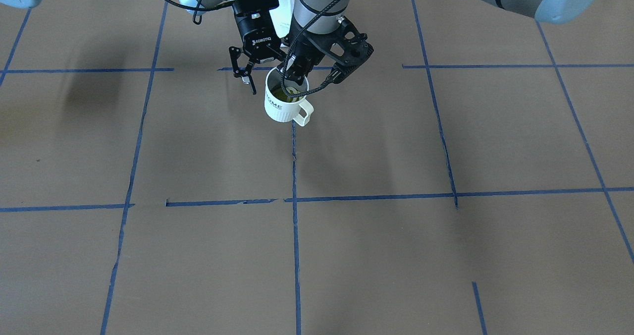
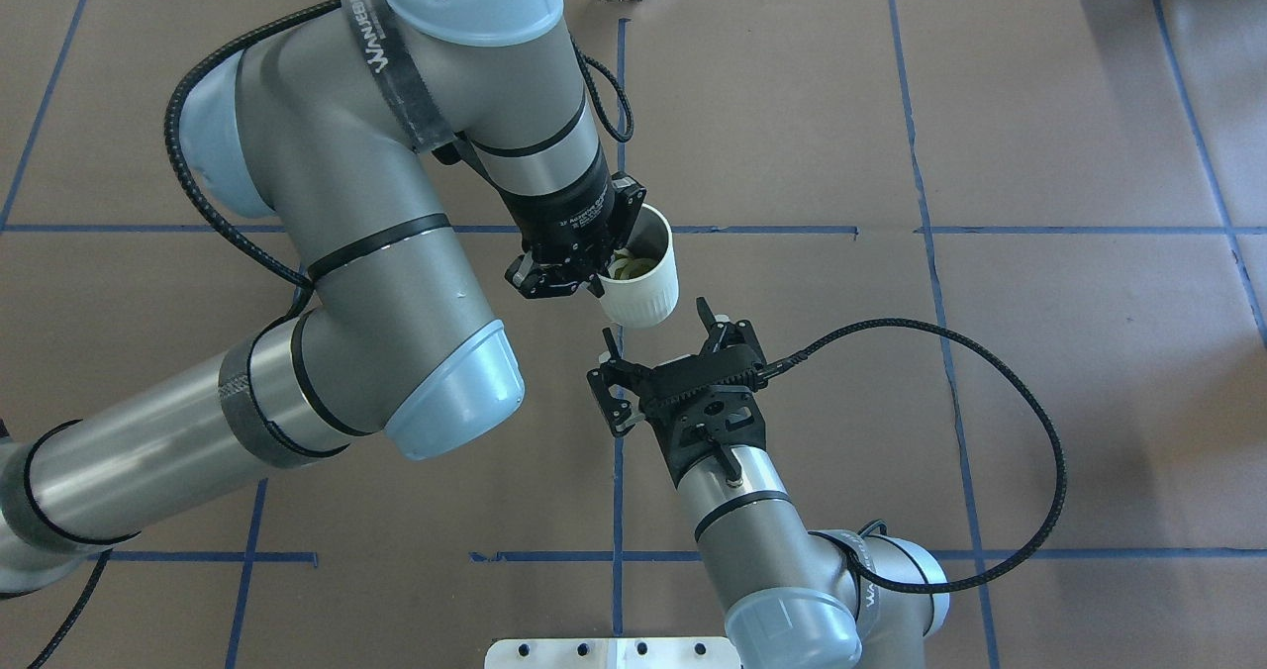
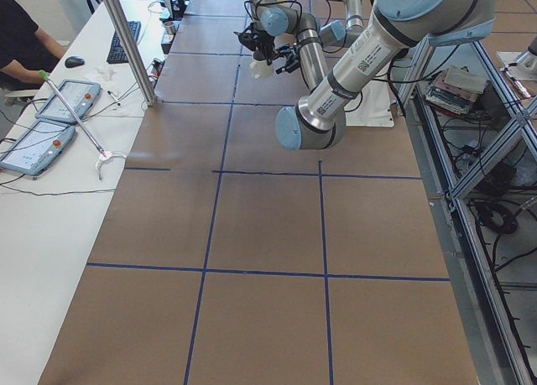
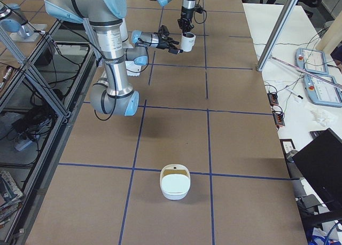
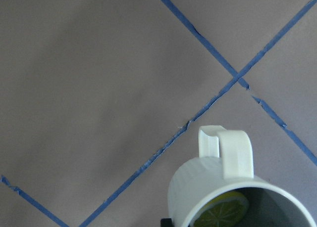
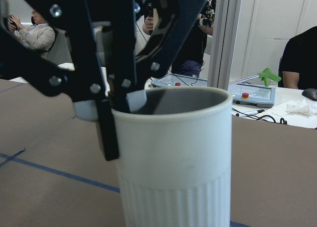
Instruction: Left arm hands cup to right arm to dump lemon
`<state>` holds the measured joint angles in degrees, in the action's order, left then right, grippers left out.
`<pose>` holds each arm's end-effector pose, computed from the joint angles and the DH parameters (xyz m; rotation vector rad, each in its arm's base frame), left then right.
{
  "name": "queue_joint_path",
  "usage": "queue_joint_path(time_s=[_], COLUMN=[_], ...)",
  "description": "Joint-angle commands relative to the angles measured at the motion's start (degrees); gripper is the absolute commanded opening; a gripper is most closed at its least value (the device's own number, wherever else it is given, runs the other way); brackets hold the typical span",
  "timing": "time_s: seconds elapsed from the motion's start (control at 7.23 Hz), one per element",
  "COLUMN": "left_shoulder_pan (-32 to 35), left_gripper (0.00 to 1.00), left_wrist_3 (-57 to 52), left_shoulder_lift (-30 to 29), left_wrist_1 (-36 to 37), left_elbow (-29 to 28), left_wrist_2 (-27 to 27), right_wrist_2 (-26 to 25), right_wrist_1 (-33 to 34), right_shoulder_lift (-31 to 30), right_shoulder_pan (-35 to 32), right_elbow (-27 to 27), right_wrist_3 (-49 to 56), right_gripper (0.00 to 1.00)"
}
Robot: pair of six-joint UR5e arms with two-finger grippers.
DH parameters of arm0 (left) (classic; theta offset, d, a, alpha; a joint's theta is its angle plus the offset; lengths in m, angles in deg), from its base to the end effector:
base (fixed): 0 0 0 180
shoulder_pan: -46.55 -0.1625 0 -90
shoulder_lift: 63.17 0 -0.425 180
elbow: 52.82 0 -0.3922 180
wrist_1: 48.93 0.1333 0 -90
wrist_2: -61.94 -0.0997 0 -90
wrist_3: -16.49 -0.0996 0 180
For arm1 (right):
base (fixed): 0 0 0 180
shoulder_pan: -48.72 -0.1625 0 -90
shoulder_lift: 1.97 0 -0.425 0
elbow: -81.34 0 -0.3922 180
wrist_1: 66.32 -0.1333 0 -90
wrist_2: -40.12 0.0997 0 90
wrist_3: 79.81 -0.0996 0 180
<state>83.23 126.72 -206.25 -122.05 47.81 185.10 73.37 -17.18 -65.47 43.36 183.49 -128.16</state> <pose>0.4682 -0.4470 0.0505 -0.4347 0.8801 -0.6782 -0.5451 -0.2687 0.2098 1.2284 -0.8130 0.1716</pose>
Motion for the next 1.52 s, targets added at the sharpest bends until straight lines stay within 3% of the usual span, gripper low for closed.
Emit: queue_joint_path(time_s=[0.0, 1.11, 1.25, 1.38], left_shoulder_pan=[-0.7, -3.8, -3.9, -4.0], left_gripper=[0.01, 0.05, 0.06, 0.08], left_wrist_3=[0.2, 0.2, 0.2, 0.2], left_shoulder_lift=[-0.1, -0.4, -0.5, -0.5], left_wrist_1=[0.9, 1.0, 1.0, 1.0], left_elbow=[0.2, 1.2, 1.2, 1.2], left_wrist_2=[-0.6, -0.6, -0.6, -0.5], right_wrist_2=[-0.5, -0.4, -0.5, -0.5], right_wrist_1=[0.1, 0.1, 0.1, 0.2], right_shoulder_lift=[0.0, 0.1, 0.1, 0.0], right_shoulder_pan=[0.3, 0.3, 0.3, 0.3], right_elbow=[-0.2, -1.7, -1.7, -1.7], right_wrist_3=[0.4, 0.4, 0.4, 0.4], right_gripper=[0.99, 0.99, 0.94, 0.66])
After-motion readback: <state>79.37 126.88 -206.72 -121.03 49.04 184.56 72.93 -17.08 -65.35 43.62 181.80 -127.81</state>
